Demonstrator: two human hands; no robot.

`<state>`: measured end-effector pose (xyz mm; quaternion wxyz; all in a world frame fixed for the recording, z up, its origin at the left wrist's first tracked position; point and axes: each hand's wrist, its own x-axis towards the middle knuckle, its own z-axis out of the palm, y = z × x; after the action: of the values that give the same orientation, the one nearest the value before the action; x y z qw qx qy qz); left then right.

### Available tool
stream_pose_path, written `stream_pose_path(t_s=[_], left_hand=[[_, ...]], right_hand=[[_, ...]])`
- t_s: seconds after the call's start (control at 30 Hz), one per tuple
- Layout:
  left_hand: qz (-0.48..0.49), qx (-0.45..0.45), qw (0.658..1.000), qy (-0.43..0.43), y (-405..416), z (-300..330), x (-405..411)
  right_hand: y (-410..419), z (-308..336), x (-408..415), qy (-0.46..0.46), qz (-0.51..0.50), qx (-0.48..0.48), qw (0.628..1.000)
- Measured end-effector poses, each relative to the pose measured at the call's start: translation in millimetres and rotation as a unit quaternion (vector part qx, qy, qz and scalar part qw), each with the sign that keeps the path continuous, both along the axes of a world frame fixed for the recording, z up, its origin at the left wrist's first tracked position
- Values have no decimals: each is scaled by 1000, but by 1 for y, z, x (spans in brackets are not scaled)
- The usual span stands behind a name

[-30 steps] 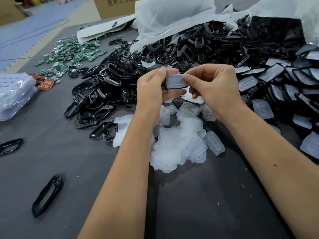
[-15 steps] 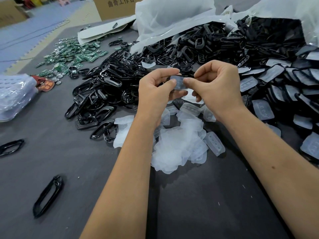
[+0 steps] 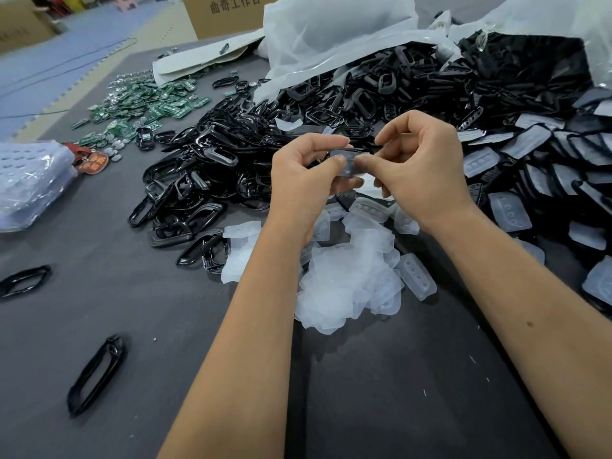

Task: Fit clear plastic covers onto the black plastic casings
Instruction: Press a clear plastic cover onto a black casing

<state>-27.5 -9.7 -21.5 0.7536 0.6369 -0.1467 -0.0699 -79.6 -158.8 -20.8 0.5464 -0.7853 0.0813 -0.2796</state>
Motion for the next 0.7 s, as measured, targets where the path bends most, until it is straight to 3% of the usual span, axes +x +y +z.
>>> stream_pose_path(t_s=[0.23,0.47,0.7], left_hand=[[-1,-18,1000,14,0,1,2],[-9,-29,999,20,1,3,-2],[-11,-29,999,41,1,4,-1]], right_hand=[[-2,-4,4,5,-34,-6,999],[2,-2,4,63,66,164,982],[6,-2,3,51,65,162,983]])
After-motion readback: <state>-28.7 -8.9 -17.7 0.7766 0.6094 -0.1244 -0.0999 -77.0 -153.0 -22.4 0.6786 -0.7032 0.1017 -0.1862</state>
